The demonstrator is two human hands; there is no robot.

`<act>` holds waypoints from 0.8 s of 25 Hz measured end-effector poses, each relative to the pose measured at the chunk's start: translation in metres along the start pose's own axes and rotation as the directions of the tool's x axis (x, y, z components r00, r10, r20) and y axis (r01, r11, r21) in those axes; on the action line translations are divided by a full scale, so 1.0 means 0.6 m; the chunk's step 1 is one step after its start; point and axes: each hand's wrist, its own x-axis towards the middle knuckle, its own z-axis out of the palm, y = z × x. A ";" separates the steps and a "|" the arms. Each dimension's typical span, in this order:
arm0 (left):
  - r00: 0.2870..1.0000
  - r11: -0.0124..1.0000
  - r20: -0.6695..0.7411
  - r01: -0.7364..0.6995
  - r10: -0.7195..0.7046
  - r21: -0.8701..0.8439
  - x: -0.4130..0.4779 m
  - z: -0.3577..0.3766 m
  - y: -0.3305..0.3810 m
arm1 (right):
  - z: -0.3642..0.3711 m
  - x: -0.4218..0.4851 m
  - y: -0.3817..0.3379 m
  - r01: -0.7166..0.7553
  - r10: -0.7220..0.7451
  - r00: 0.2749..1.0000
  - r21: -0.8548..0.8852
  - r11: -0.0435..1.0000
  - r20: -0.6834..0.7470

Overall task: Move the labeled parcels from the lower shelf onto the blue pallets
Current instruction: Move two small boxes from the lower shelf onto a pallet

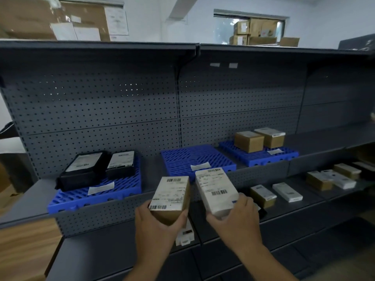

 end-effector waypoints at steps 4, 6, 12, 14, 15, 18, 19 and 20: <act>0.998 0.999 -0.060 -0.029 0.027 -0.043 0.067 0.011 0.040 | -0.021 0.067 0.007 0.032 -0.033 0.997 -0.023 0.999 -0.066; 0.996 0.997 -0.084 -0.041 0.036 -0.062 0.109 0.024 0.050 | -0.017 0.102 0.003 0.045 -0.047 0.996 -0.031 0.999 -0.080; 0.995 0.992 -0.090 -0.048 0.037 -0.115 0.219 0.088 0.054 | 0.026 0.197 -0.006 0.025 -0.022 0.995 0.030 0.999 -0.096; 0.995 0.990 -0.094 -0.047 0.035 -0.135 0.246 0.108 0.052 | 0.040 0.226 -0.001 0.018 -0.012 0.994 0.056 0.998 -0.113; 0.994 0.990 -0.106 -0.047 0.033 -0.135 0.257 0.116 0.048 | 0.049 0.239 0.001 0.019 -0.011 0.992 0.065 0.998 -0.123; 0.989 0.992 -0.145 -0.059 0.043 -0.109 0.283 0.138 0.039 | 0.079 0.277 0.003 0.038 -0.025 0.988 0.083 0.996 -0.150; 0.987 0.993 -0.153 -0.061 0.045 -0.105 0.291 0.145 0.039 | 0.089 0.293 0.001 0.045 -0.031 0.989 0.090 0.995 -0.147; 0.986 0.993 -0.159 -0.062 0.045 -0.101 0.300 0.152 0.041 | 0.098 0.312 -0.001 0.048 -0.034 0.991 0.098 0.994 -0.133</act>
